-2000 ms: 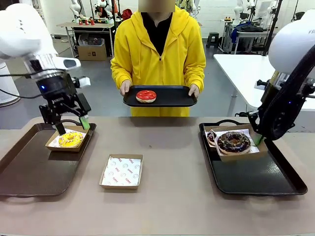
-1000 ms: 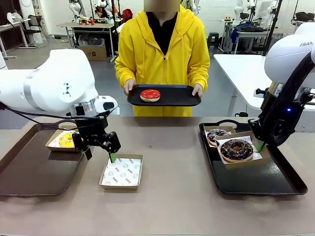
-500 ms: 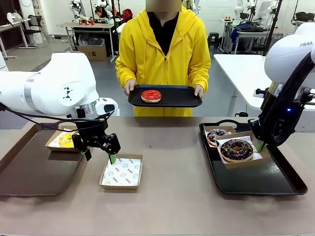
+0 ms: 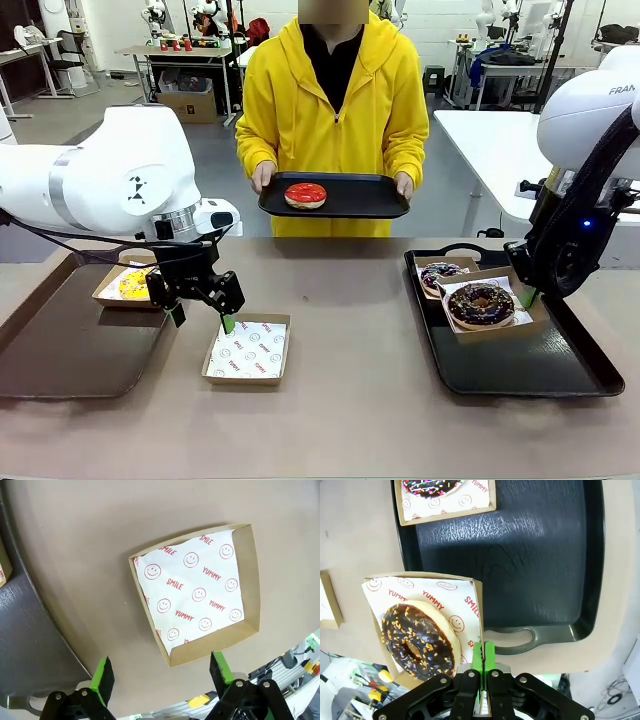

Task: Individually package the donuts and arrange them on the tray.
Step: Place the picked Paper togo box on the Handle tray while simultaneously picking up another Paper togo box from the table with the other hand.

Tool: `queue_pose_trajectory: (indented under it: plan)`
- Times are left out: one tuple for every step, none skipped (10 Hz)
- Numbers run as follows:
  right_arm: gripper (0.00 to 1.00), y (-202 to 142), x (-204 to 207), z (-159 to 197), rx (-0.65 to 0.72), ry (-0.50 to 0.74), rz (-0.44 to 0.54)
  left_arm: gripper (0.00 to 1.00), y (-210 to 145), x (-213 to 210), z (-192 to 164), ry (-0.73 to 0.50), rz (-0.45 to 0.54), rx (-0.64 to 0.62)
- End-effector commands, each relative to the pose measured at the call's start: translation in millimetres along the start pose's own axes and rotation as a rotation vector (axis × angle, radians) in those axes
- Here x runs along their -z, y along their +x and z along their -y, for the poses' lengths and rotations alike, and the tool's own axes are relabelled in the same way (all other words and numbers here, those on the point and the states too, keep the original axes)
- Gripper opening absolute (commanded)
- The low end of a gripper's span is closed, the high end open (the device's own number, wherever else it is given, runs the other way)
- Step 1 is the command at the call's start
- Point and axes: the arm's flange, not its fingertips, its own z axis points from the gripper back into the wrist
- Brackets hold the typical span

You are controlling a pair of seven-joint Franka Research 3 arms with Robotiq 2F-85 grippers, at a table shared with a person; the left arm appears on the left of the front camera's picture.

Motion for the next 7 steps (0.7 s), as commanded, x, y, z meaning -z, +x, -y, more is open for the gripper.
queue_pose_trajectory:
  plan:
    - [0.01,-2,-1,-1,0.007,0.009,-0.003,1.0,1,-2,1,-0.018,-0.005,0.011]
    - [0.01,-2,-1,-1,0.007,0.009,-0.003,1.0,1,-2,1,-0.018,-0.005,0.011]
    - [0.01,0,0,0,0.0,0.0,0.0,1.0,0,0,0,0.0,0.0,0.0]
    - [0.01,1,6,1,-0.033,-0.044,0.026,1.0,1,1,-2,0.023,0.001,-0.039]
    - [0.01,2,12,2,-0.04,-0.063,0.038,1.0,0,-1,-2,0.055,0.028,-0.074]
    - [0.01,3,16,3,-0.041,-0.074,0.039,1.0,-3,-1,-2,0.082,0.049,-0.105]
    - [0.01,5,24,9,-0.027,-0.087,0.054,1.0,-5,2,-2,0.106,0.067,-0.135]
